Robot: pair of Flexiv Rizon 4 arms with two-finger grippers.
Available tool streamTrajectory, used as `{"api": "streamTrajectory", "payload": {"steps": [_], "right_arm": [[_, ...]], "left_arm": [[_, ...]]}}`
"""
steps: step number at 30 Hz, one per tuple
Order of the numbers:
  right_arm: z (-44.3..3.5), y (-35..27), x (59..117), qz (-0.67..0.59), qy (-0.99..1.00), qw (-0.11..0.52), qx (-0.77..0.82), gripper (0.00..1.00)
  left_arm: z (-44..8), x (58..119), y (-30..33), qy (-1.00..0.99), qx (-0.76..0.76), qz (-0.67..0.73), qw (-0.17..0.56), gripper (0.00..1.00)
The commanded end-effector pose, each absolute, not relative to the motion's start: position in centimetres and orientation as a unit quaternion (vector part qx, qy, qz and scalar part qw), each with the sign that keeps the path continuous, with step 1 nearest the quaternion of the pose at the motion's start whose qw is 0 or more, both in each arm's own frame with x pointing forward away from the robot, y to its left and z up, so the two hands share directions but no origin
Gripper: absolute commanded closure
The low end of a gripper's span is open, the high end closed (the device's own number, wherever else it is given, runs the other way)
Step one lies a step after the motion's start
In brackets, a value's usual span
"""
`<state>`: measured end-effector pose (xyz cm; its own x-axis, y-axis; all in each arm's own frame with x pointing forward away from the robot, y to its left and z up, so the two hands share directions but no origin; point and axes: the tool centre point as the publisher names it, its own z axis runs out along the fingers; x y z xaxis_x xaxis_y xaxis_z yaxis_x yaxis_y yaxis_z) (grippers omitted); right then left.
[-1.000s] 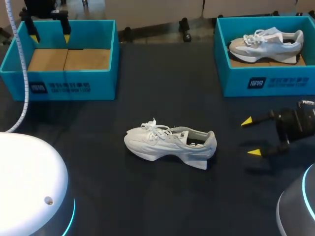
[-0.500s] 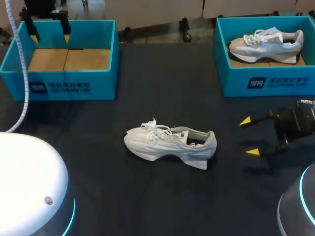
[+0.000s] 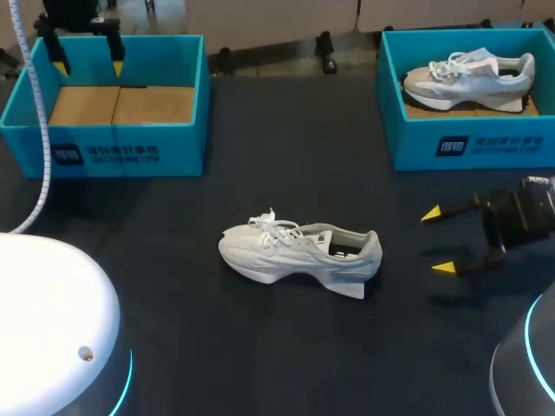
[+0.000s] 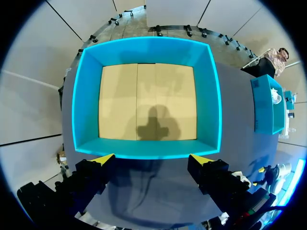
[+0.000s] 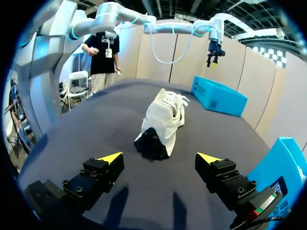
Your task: Take the shoe out of the shoebox, open the shoe tongue, remove and reinsert the insole, then place the shoe into the shoebox
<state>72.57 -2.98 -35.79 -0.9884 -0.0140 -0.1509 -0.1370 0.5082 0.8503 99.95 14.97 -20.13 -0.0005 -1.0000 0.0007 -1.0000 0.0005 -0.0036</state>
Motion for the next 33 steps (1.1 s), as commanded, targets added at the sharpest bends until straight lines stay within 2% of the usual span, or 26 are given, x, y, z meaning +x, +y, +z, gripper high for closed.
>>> {"api": "streamTrajectory", "payload": {"steps": [1, 16, 33], "right_arm": [[-36.5, -2.5, 73.0, 0.493, 0.867, 0.058, -0.037, 0.0], [-37.6, -1.5, 72.3, 0.496, 0.867, 0.056, 0.014, 0.0], [-37.7, -0.4, 71.7, 0.475, 0.868, 0.108, 0.099, 0.0]], "left_arm": [[-20.1, 100.0, 15.0, 0.707, -0.707, -0.001, 0.001, 0.0], [-20.1, 100.0, 15.0, 0.707, -0.707, -0.001, 0.001, 0.0], [-20.1, 100.0, 15.0, 0.707, -0.707, -0.001, 0.001, 0.0]]}}
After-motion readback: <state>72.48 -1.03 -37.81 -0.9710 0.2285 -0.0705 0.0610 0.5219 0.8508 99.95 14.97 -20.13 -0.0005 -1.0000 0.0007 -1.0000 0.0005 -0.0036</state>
